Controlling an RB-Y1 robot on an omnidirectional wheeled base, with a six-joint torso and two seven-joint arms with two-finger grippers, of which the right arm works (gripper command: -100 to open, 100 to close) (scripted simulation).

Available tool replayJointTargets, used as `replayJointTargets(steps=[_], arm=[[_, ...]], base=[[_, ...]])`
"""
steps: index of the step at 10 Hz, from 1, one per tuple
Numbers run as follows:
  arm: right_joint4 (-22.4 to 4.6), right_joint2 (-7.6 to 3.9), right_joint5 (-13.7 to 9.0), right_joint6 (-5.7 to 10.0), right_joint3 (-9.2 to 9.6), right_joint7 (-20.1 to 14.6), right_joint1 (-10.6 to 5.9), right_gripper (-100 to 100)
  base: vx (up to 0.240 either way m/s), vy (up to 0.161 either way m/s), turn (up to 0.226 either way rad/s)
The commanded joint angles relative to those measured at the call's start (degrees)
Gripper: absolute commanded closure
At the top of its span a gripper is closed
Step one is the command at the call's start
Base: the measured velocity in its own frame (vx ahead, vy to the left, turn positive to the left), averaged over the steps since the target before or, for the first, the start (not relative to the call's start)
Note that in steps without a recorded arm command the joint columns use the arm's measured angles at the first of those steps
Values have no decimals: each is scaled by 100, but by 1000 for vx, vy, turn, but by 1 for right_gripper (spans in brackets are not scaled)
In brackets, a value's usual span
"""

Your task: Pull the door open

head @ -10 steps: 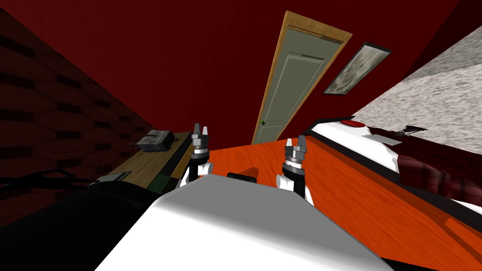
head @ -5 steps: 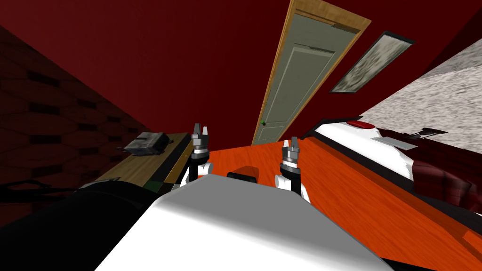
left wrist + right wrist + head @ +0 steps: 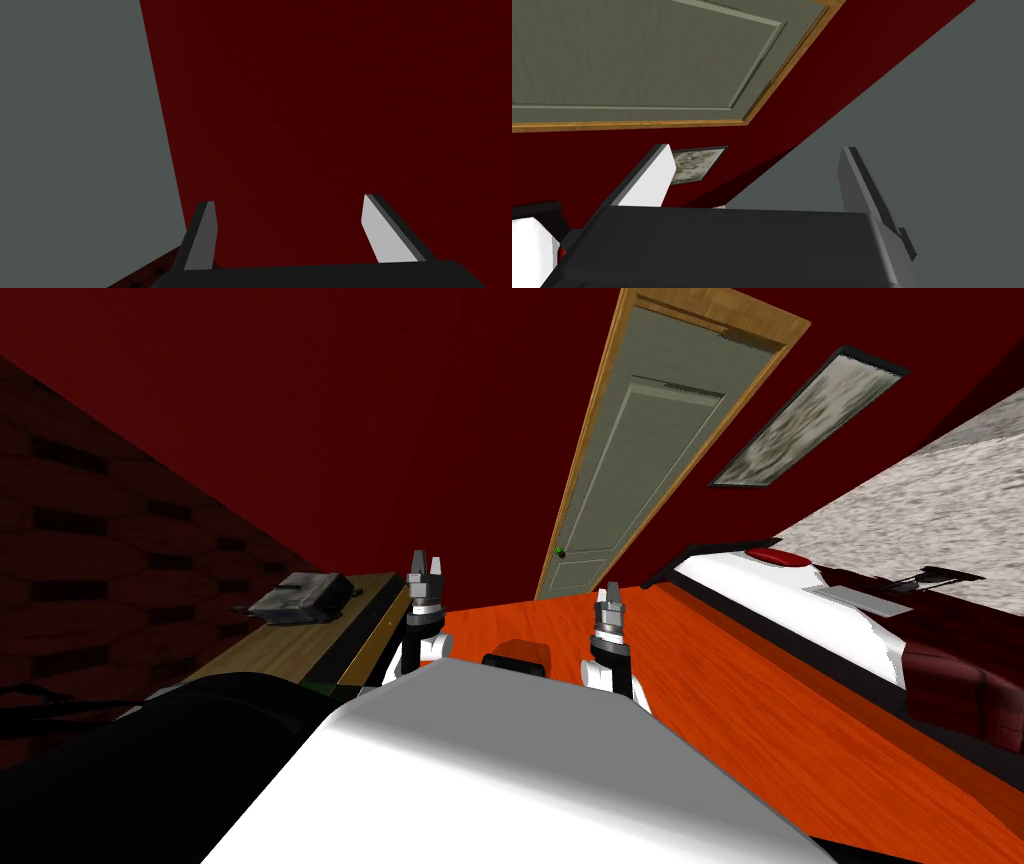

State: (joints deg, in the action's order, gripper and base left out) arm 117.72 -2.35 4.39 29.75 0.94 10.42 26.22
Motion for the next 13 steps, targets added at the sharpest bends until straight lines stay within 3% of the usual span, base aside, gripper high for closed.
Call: replayJointTargets(steps=[1, 13], arm=[[-131, -36, -7, 36, 21, 182, -27, -100], [-1247, -228, -40, 295, 234, 1643, -277, -100]], base=[[93, -25, 25], [98, -38, 31]])
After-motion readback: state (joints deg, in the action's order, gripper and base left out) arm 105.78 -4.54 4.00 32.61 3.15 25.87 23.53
